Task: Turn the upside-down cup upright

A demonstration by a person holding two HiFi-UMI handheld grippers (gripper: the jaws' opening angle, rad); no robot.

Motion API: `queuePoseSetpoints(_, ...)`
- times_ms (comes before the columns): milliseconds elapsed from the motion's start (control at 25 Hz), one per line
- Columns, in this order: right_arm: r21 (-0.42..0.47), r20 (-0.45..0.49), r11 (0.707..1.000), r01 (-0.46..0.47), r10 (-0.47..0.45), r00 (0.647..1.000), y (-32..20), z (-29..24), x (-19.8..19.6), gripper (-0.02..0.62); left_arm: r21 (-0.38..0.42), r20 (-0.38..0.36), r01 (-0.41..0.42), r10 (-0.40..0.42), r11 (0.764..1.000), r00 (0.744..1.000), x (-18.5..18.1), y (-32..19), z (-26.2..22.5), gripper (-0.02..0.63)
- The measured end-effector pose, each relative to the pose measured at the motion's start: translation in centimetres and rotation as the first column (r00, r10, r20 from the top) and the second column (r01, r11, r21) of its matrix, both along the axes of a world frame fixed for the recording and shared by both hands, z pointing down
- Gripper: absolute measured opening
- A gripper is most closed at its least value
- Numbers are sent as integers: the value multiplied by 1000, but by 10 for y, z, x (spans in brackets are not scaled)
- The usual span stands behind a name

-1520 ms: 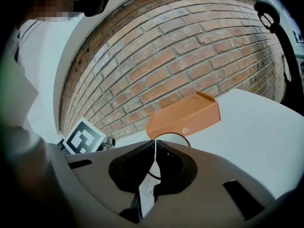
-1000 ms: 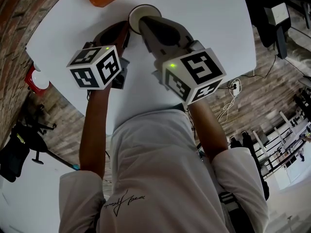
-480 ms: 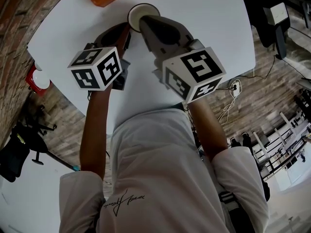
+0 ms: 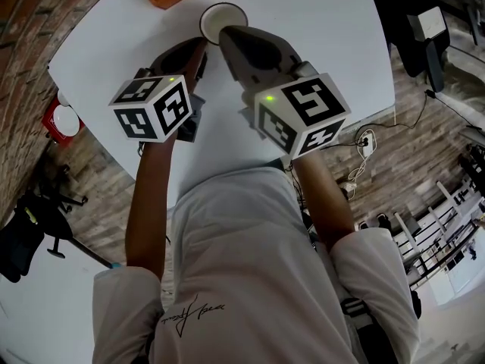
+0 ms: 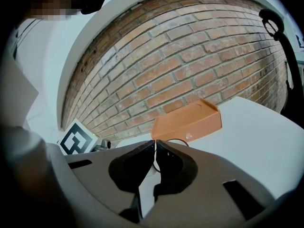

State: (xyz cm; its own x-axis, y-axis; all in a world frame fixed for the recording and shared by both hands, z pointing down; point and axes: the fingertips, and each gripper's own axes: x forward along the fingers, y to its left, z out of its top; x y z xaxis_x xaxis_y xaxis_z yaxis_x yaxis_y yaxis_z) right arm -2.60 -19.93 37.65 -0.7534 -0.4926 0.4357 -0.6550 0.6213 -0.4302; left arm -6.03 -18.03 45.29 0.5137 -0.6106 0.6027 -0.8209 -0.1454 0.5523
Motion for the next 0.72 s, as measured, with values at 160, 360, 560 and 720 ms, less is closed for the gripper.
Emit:
queuePoseSetpoints(160, 15, -8, 1000, -2, 3, 1000, 7, -7, 5, 21, 25, -25, 7, -6, 1000, 1000, 3, 5, -12, 8)
queuePoseSetpoints(360, 27, -14, 999, -20, 20, 1000, 18, -15, 14, 21, 52, -6, 3, -2, 999, 1000, 4, 15, -24, 8)
queuePoseSetpoints(560, 37, -24, 999, -30, 31, 999, 35, -22, 20, 21, 82, -6, 2, -2, 997, 1000, 4, 27, -39, 8)
queuePoseSetpoints(720, 59, -30, 997, -53, 55, 998, 47, -32, 25, 21, 119, -22, 14, -11, 993, 1000, 2, 37, -58, 8)
